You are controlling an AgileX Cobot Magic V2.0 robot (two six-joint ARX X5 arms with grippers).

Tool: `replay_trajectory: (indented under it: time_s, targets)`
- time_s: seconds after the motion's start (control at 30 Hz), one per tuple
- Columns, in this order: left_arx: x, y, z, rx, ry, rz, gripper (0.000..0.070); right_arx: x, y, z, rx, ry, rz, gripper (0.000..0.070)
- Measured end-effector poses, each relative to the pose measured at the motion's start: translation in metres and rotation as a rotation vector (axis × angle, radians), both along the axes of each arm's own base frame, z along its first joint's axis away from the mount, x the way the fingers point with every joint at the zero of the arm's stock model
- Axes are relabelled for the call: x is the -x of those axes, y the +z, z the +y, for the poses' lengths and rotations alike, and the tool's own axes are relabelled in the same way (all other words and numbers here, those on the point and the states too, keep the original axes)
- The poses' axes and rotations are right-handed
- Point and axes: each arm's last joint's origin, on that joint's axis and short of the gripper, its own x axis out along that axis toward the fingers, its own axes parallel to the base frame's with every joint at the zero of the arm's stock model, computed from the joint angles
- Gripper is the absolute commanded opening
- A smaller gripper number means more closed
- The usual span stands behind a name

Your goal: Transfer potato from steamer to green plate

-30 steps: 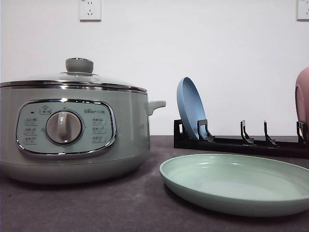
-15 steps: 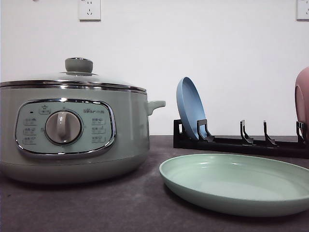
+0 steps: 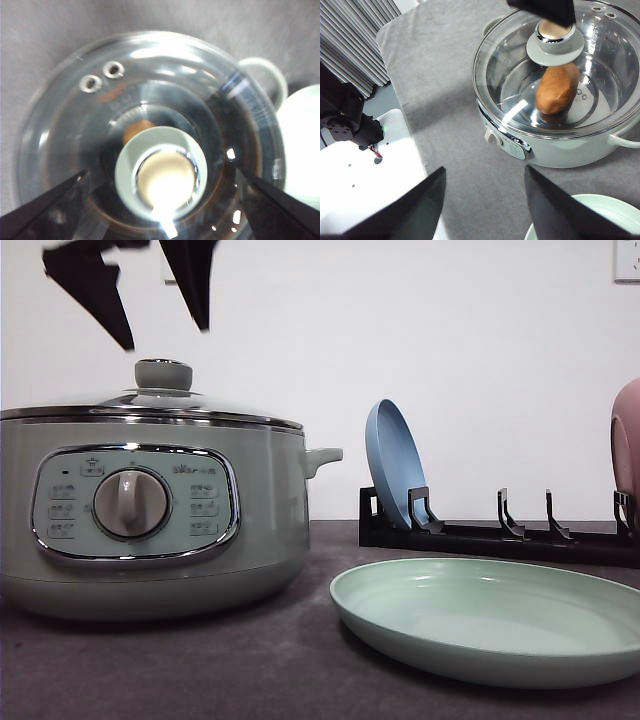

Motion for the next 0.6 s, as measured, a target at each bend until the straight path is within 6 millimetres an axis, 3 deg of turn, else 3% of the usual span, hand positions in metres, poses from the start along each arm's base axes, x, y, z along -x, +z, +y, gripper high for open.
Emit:
replay_trajectory:
  time_s: [0.43,0.6]
  targets:
    - [-0.012,-0.025,-0.012,-0.081,-0.005,0.076,0.0588,0.000,0.000,0.000,0.000,0.000,0.000,0.0311]
    - [-0.012,-0.025,-0.012,-0.082,-0.005,0.079,0.0485,0.000,0.000,0.000,0.004,0.000,0.004,0.0311]
